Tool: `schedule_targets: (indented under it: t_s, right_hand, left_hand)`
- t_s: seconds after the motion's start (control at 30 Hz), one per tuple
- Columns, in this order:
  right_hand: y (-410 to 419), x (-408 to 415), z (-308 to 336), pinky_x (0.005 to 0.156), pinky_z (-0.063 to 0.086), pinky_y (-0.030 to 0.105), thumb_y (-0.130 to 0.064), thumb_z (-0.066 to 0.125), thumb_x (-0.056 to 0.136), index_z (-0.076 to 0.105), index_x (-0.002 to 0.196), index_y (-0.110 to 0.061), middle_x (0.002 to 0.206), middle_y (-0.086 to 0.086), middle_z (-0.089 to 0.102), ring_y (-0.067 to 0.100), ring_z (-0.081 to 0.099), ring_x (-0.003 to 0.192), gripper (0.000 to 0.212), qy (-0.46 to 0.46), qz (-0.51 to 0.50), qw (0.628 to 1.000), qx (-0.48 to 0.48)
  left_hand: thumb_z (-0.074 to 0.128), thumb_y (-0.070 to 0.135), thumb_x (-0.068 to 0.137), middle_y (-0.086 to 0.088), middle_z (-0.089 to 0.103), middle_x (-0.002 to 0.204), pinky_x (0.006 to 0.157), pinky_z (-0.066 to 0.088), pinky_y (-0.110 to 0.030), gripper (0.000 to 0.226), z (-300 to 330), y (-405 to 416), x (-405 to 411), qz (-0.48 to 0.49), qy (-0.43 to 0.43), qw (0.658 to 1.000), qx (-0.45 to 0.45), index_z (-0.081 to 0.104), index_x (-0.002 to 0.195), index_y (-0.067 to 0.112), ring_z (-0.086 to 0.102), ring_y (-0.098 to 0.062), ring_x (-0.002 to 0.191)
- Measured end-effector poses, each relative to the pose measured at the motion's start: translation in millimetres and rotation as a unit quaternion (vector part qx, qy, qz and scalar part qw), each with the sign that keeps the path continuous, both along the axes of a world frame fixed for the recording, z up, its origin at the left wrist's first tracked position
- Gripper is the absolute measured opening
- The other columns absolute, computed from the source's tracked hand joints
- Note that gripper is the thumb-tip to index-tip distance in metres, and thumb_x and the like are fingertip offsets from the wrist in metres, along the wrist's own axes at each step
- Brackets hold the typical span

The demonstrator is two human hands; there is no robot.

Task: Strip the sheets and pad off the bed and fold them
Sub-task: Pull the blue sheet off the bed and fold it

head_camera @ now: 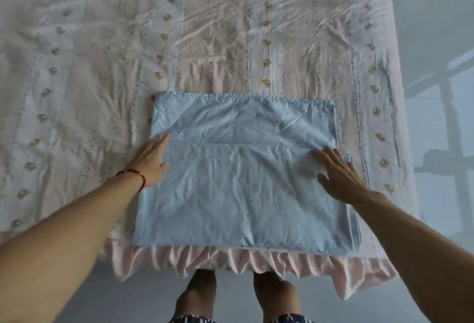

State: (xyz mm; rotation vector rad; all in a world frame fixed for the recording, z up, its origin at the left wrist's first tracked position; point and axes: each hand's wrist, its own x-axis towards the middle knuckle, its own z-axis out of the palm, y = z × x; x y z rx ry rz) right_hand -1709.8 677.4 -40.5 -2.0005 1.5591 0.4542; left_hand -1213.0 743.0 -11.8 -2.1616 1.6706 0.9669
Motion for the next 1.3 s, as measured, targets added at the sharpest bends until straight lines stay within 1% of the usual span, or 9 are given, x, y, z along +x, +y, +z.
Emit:
schedule_targets:
  t_s: [0.13, 0.27, 0.43, 0.53, 0.63, 0.73, 0.93, 1.13, 1.3]
  right_hand:
    - [-33.1, -8.7, -14.2, 0.118, 0.022, 0.059, -0.044, 0.057, 0.098, 0.021, 0.158, -0.039, 0.168, -0.006, 0.014, 0.021, 0.015, 0.155, 0.070, 0.049, 0.011, 0.998, 0.038]
    - [-72.7, 2.0, -17.9, 0.103, 0.043, 0.055, -0.027, 0.068, 0.081, 0.060, 0.134, -0.019, 0.137, 0.016, 0.055, 0.042, 0.050, 0.125, 0.054, -0.041, -0.041, 0.989, -0.137]
    - [-147.8, 30.5, -42.4, 0.119, 0.023, 0.063, -0.037, 0.076, 0.086, 0.018, 0.160, -0.030, 0.167, 0.015, 0.013, 0.043, 0.017, 0.151, 0.095, -0.082, -0.067, 0.988, -0.109]
    - [-179.0, 32.8, -46.6, 0.113, 0.025, 0.062, -0.047, 0.081, 0.079, 0.022, 0.157, -0.035, 0.156, 0.017, 0.030, 0.039, 0.029, 0.142, 0.099, -0.010, -0.037, 0.992, -0.120]
    - [-188.3, 31.7, -43.1, 0.109, 0.022, 0.059, -0.056, 0.079, 0.077, 0.042, 0.136, -0.029, 0.128, 0.019, 0.053, 0.037, 0.041, 0.131, 0.074, 0.049, -0.024, 0.992, -0.115]
    - [-179.7, 26.6, -24.9, 0.090, 0.043, 0.047, -0.044, 0.078, 0.084, 0.055, 0.086, -0.022, 0.083, 0.008, 0.057, 0.038, 0.057, 0.096, 0.032, -0.011, -0.034, 0.995, -0.096]
    - [-124.2, 15.3, 47.3, 0.065, 0.040, 0.035, -0.022, 0.083, 0.081, 0.061, 0.083, -0.023, 0.070, 0.011, 0.058, 0.031, 0.053, 0.069, 0.022, -0.109, -0.104, 0.967, -0.204]
    - [-23.9, -27.1, 71.5, 0.079, 0.045, 0.038, -0.020, 0.078, 0.084, 0.071, 0.085, -0.013, 0.081, 0.000, 0.063, 0.030, 0.060, 0.077, 0.010, -0.145, 0.037, 0.949, -0.277]
    - [56.4, -40.6, 6.4, 0.092, 0.043, 0.054, -0.027, 0.064, 0.082, 0.074, 0.088, -0.014, 0.096, 0.006, 0.071, 0.035, 0.067, 0.104, 0.017, -0.087, 0.071, 0.957, -0.269]
  left_hand:
    - [0.045, 0.035, 0.104, -0.015, 0.015, 0.166, 0.122, 0.021, -0.031, 0.069, -25.9, -37.9, -0.2, 0.008, -0.033, 0.990, 0.137, 0.014, 0.159, 0.007, 0.022, -0.027, 0.152]
    - [0.057, 0.027, 0.095, -0.024, 0.060, 0.128, 0.095, 0.049, -0.042, 0.034, -34.4, -80.7, 4.3, 0.007, -0.111, 0.994, -0.020, 0.056, 0.125, 0.011, 0.060, -0.040, 0.115]
    - [0.070, 0.009, 0.078, -0.019, 0.035, 0.139, 0.100, 0.042, -0.050, 0.071, -54.6, -144.7, 13.9, -0.072, -0.156, 0.978, -0.115, 0.036, 0.140, 0.010, 0.039, -0.041, 0.125]
    - [0.077, 0.016, 0.074, -0.020, 0.043, 0.136, 0.101, 0.043, -0.048, 0.074, -64.0, -179.1, 26.4, -0.102, -0.163, 0.979, -0.072, 0.040, 0.138, 0.015, 0.042, -0.041, 0.126]
    - [0.081, 0.017, 0.074, -0.021, 0.059, 0.119, 0.085, 0.051, -0.042, 0.061, -50.9, -201.4, 29.0, -0.082, -0.135, 0.987, -0.016, 0.051, 0.127, 0.018, 0.059, -0.041, 0.107]
    - [0.073, 0.013, 0.081, -0.021, 0.066, 0.086, 0.066, 0.046, -0.036, 0.008, -22.6, -203.1, 27.2, -0.146, -0.138, 0.979, -0.030, 0.067, 0.078, 0.009, 0.061, -0.036, 0.079]
    - [0.068, 0.020, 0.076, -0.013, 0.059, 0.085, 0.074, 0.043, -0.037, 0.016, 33.4, -138.6, 40.9, -0.193, -0.079, 0.959, -0.192, 0.070, 0.071, 0.004, 0.061, -0.037, 0.090]
    - [0.053, 0.017, 0.062, -0.002, 0.053, 0.073, 0.065, 0.040, -0.042, 0.010, 64.5, -12.4, 27.4, -0.181, -0.070, 0.931, -0.308, 0.056, 0.072, 0.018, 0.050, -0.033, 0.073]
    - [0.049, 0.001, 0.051, 0.002, 0.043, 0.080, 0.061, 0.044, -0.046, 0.030, -20.6, 91.8, 22.3, -0.141, -0.043, 0.970, -0.192, 0.046, 0.072, 0.023, 0.051, -0.034, 0.072]
